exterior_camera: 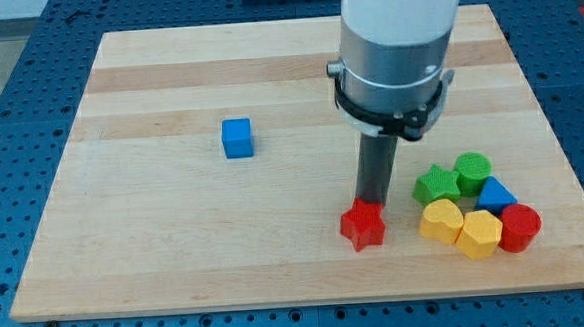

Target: Nudge the red star a bit right

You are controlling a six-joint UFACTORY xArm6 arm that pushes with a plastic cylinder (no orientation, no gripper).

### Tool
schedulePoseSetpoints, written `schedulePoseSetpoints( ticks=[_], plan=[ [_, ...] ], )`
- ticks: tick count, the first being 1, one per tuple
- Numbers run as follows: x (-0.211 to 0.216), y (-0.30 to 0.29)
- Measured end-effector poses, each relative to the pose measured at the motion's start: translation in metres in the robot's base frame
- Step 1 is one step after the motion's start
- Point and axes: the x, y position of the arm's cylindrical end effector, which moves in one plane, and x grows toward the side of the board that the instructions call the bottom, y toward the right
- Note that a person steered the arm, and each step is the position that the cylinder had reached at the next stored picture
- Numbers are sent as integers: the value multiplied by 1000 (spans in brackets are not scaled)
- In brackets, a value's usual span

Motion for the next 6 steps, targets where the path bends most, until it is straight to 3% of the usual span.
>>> schedulePoseSetpoints(
  ticks=[1, 2, 3, 6],
  plan=[
    [10, 0],
    [-22, -16],
    [-26, -47],
    [38, -38]
  ],
)
